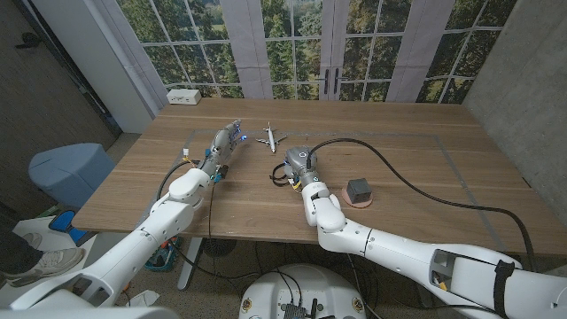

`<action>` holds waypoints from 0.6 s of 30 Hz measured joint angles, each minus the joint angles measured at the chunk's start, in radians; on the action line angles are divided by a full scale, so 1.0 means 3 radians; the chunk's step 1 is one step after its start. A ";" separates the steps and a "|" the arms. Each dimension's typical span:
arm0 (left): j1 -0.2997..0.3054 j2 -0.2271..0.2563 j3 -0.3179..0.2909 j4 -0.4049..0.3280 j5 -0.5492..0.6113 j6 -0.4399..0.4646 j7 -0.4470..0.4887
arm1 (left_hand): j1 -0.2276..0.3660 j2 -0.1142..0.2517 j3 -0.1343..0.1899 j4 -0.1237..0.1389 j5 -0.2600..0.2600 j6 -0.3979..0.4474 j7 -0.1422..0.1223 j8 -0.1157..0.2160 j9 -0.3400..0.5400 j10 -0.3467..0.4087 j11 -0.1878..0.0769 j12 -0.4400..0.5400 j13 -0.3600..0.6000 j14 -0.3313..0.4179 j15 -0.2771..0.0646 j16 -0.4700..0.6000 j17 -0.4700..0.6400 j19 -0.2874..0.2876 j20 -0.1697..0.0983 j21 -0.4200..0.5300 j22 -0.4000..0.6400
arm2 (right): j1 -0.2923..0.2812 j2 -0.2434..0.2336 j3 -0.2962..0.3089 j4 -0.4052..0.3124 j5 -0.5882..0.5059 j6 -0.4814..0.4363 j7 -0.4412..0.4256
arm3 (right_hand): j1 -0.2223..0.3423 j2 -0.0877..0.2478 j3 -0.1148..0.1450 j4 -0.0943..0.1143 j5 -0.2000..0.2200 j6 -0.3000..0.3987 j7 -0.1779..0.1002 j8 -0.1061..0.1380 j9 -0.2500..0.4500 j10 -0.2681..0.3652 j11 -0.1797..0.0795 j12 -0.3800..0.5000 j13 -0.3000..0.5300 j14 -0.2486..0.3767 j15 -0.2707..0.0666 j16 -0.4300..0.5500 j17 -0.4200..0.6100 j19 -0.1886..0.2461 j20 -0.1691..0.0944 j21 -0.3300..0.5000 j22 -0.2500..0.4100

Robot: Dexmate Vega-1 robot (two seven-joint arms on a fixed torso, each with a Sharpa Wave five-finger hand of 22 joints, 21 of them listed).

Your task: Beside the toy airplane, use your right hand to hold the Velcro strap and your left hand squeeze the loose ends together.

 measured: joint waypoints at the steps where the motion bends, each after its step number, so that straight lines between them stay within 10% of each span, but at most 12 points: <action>1: -0.0001 -0.0001 0.0002 0.0000 0.0000 0.0003 0.0000 | 0.0000 0.0000 0.0000 0.0000 0.0000 0.0000 0.0000 -0.0004 0.0000 0.0000 0.0000 0.0000 0.0000 0.0000 0.0000 0.0000 0.0000 0.0000 0.0000 0.0000 0.0000 | -0.0007 -0.0002 0.0011 0.0010 0.0018 0.0043 -0.0065 | 0.0000 0.0000 -0.0003 0.0014 0.0000 -0.0003 0.0003 0.0014 0.0000 -0.0019 -0.0017 0.0018 0.0036 0.0000 0.0000 -0.0019 0.0019 -0.0033 -0.0005 0.0008 0.0000; 18: -0.0020 -0.0005 0.0019 -0.0004 0.0010 0.0044 0.0004 | 0.0000 0.0000 0.0010 -0.0010 0.0000 0.0001 -0.0002 -0.0004 0.0000 0.0033 0.0030 0.0000 0.0000 0.0046 0.0009 0.0000 -0.0002 0.0021 0.0005 -0.0026 0.0000 | -0.0161 0.0011 0.0299 0.0198 0.0205 0.0341 -0.0681 | -0.0099 0.0097 -0.0022 0.0115 0.0081 -0.0164 0.0064 0.0217 0.0456 -0.0204 -0.0069 0.0270 0.0579 -0.0038 0.0013 -0.0153 0.0336 -0.0178 0.0001 0.0129 0.0006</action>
